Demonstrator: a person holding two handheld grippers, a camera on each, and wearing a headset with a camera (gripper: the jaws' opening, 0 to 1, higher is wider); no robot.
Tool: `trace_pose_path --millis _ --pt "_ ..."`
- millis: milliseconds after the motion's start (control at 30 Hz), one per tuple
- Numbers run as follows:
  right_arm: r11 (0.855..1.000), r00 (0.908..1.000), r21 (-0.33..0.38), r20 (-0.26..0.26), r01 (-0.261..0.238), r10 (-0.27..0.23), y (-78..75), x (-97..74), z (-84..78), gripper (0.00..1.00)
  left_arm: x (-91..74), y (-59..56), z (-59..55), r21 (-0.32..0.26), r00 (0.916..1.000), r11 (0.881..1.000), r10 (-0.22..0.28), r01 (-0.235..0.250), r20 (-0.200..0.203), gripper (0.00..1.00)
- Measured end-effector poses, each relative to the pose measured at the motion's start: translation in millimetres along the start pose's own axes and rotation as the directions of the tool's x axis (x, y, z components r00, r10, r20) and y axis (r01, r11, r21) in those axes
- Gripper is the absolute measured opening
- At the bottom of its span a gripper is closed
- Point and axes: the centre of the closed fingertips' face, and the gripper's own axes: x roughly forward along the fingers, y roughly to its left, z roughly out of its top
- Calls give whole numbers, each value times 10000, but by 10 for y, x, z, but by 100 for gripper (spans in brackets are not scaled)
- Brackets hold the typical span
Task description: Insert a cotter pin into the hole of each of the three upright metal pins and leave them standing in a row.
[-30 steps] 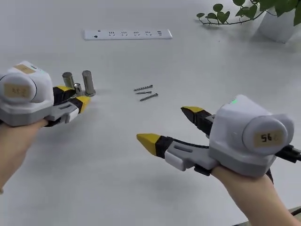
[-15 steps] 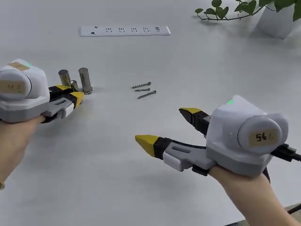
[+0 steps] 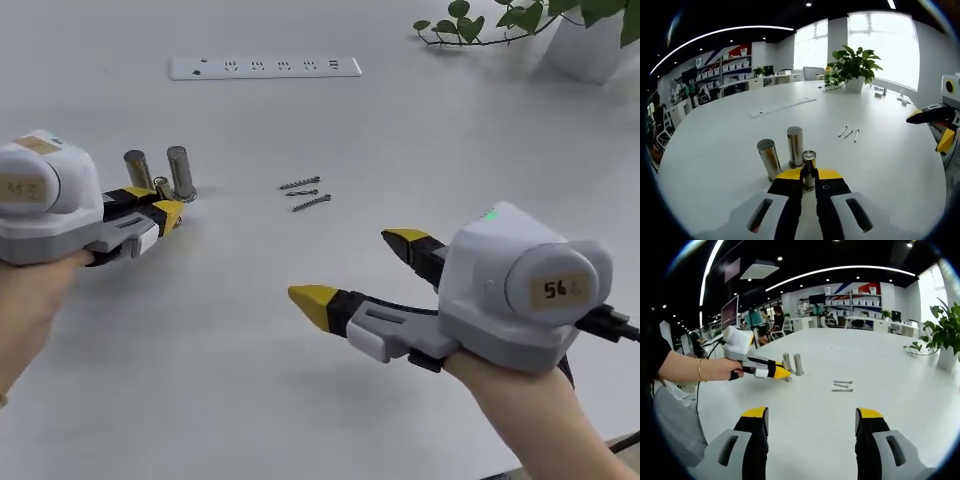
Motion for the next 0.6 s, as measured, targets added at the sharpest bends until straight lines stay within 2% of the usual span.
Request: trace_pose_path --millis 200,267,300,333,400,500,600 --pt "10000 10000 24 0 -7 7 -1 -3 -4 68 -13 -201 11 389 9986 9979 -522 521 21 5" --pt "10000 10000 31 -7 -16 16 0 -3 -3 68 -21 -243 15 310 9979 9975 -642 642 -23 5" --pt "10000 10000 27 1 -24 24 1 -4 -3 68 -31 -314 48 163 9957 9957 -915 912 158 5" --pt "10000 10000 29 -7 -34 34 2 -4 -4 68 -37 -336 55 170 9950 9950 -985 982 175 5" --pt "10000 10000 30 -8 -43 43 1 -4 -4 68 -48 -395 58 605 9937 9919 -1123 1117 60 5" --pt "10000 10000 32 9 -53 52 3 -7 -2 68 -67 -474 61 584 9905 9889 -1373 1365 100 5" --pt "10000 10000 32 -3 -67 67 3 -6 -4 67 -85 -547 36 1001 9874 9824 -1578 1577 -74 5"
